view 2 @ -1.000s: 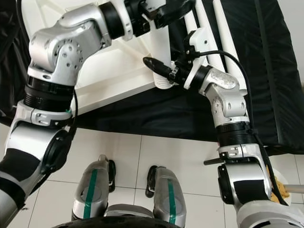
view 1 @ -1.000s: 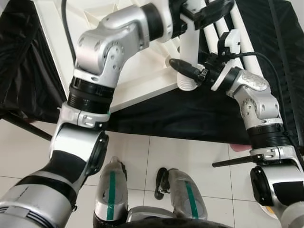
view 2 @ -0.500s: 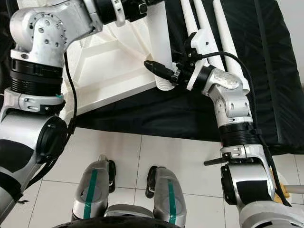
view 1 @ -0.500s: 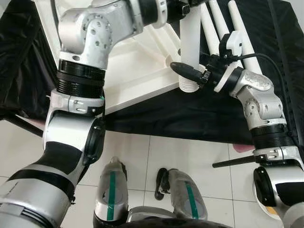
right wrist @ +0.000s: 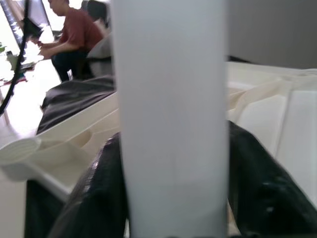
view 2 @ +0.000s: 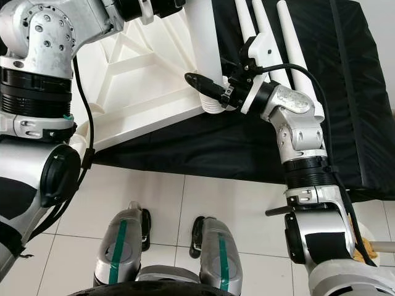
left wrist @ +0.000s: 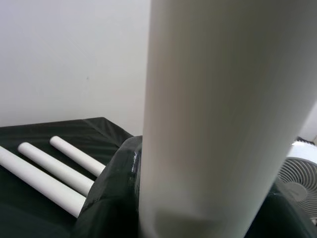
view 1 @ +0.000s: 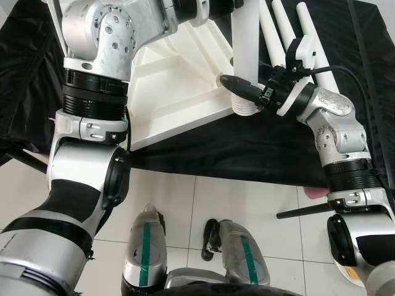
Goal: Building children table
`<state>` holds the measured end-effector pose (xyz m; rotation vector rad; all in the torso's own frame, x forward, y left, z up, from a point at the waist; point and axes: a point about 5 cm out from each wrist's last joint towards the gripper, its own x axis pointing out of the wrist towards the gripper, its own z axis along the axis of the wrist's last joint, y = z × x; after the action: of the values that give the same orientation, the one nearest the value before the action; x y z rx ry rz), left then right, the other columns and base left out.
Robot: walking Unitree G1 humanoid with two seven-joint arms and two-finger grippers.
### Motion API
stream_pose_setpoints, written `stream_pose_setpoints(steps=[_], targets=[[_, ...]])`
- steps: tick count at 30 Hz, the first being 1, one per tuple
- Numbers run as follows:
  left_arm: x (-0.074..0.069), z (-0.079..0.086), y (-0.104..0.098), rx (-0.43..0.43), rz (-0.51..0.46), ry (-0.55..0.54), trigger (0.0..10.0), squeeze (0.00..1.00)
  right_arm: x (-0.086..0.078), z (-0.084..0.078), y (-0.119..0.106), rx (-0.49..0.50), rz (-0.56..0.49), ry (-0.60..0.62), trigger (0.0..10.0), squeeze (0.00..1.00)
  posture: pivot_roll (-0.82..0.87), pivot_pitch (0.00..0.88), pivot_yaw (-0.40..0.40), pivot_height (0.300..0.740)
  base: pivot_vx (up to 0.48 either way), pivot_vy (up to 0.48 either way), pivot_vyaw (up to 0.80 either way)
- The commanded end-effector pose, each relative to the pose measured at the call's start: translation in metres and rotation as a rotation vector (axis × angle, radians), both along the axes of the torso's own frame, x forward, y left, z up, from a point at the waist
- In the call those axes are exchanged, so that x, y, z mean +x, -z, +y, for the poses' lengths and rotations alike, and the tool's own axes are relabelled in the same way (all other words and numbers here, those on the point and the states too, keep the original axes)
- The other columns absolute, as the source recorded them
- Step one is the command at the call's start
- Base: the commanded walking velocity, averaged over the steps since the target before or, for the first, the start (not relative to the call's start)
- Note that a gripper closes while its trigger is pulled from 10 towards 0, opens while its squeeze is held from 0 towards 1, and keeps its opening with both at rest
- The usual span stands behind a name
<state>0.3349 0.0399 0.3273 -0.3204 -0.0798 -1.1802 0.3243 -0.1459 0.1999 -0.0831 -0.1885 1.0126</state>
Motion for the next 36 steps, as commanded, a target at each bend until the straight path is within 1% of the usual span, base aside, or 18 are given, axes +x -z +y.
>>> stream_pose_setpoints(steps=[1,2,3,4,6,7,9,11,12,13,14,17,19,23,24,25,29,36], targets=[[-0.008,-0.01,-0.014,-0.017,-0.076,0.107,10.0,0.0,0.007,-0.009,0.001,0.018,0.025,0.094,10.0,1.0,0.06,0.0,-0.025,0.74,0.0,0.0,0.0],[-0.008,-0.01,-0.014,-0.017,-0.076,0.107,10.0,0.0,0.007,-0.009,0.001,0.018,0.025,0.094,10.0,1.0,0.06,0.0,-0.025,0.74,0.0,0.0,0.0],[-0.005,-0.011,-0.013,0.006,-0.082,0.057,10.0,0.0,0.009,-0.01,0.0,0.027,0.025,0.119,10.0,1.0,0.06,0.0,-0.026,0.74,0.0,0.0,0.0],[-0.005,-0.011,-0.013,0.006,-0.082,0.057,10.0,0.0,0.009,-0.01,0.0,0.027,0.025,0.119,10.0,1.0,0.06,0.0,-0.026,0.74,0.0,0.0,0.0],[0.001,-0.011,-0.013,0.049,-0.11,-0.049,10.0,0.0,0.014,-0.009,-0.004,0.038,0.01,0.198,10.0,1.0,0.06,0.0,-0.027,0.74,0.0,0.0,0.0],[0.001,-0.011,-0.013,0.049,-0.11,-0.049,10.0,0.0,0.014,-0.009,-0.004,0.038,0.01,0.198,10.0,1.0,0.06,0.0,-0.027,0.74,0.0,0.0,0.0],[0.005,-0.012,-0.014,0.079,-0.141,-0.137,10.0,0.0,0.019,-0.006,-0.007,0.018,-0.018,0.278,10.0,1.0,0.06,0.0,-0.03,0.74,0.0,0.0,0.0],[0.005,-0.012,-0.014,0.079,-0.141,-0.137,10.0,0.0,0.019,-0.006,-0.007,0.018,-0.018,0.278,10.0,1.0,0.06,0.0,-0.03,0.74,0.0,0.0,0.0],[0.006,-0.013,-0.014,0.1,-0.165,-0.189,10.0,0.0,0.021,-0.003,-0.009,0.004,-0.038,0.319,10.0,0.14,0.06,0.0,-0.03,0.74,0.0,0.0,0.0],[0.006,-0.013,-0.014,0.1,-0.165,-0.189,10.0,0.0,0.021,-0.003,-0.009,0.004,-0.038,0.319,10.0,0.14,0.06,0.0,-0.03,0.74,0.0,0.0,0.0],[0.007,-0.015,-0.014,0.123,-0.187,-0.241,10.0,0.0,0.022,0.001,-0.011,-0.009,-0.058,0.353,10.0,0.0,0.07,0.0,-0.033,0.74,0.0,0.0,0.0],[0.007,-0.018,-0.013,0.138,-0.206,-0.277,10.0,0.0,0.023,0.007,-0.012,-0.019,-0.078,0.388,10.0,0.0,0.07,0.0,-0.033,0.74,0.0,0.0,0.0],[0.007,-0.023,-0.014,0.183,-0.265,-0.364,10.0,0.0,0.025,0.018,-0.012,-0.071,-0.136,0.464,10.0,0.0,0.07,0.0,-0.037,0.74,0.0,0.0,0.0],[0.007,-0.024,-0.014,0.198,-0.288,-0.391,10.0,0.0,0.026,0.021,-0.012,-0.09,-0.154,0.489,10.0,0.0,0.07,0.0,-0.037,0.74,0.0,0.0,0.0],[0.007,-0.025,-0.015,0.212,-0.309,-0.424,10.0,0.0,0.026,0.025,-0.012,-0.114,-0.182,0.53,10.0,0.0,0.08,0.004,-0.04,0.74,0.0,0.0,0.0],[0.007,-0.025,-0.015,0.212,-0.309,-0.424,10.0,0.0,0.026,0.025,-0.012,-0.114,-0.182,0.53,10.0,0.0,0.08,0.004,-0.04,0.74,0.0,0.0,0.0],[0.009,-0.031,-0.018,0.208,-0.322,-0.509,10.0,0.0,0.024,0.037,0.0,-0.071,-0.181,0.696,10.0,0.0,0.09,0.019,-0.05,0.74,0.0,0.0,0.0],[0.007,-0.034,-0.021,0.206,-0.34,-0.535,10.0,0.0,0.02,0.042,0.009,-0.073,-0.2,0.798,10.0,0.0,0.09,0.024,-0.051,0.74,0.0,0.0,0.0]])
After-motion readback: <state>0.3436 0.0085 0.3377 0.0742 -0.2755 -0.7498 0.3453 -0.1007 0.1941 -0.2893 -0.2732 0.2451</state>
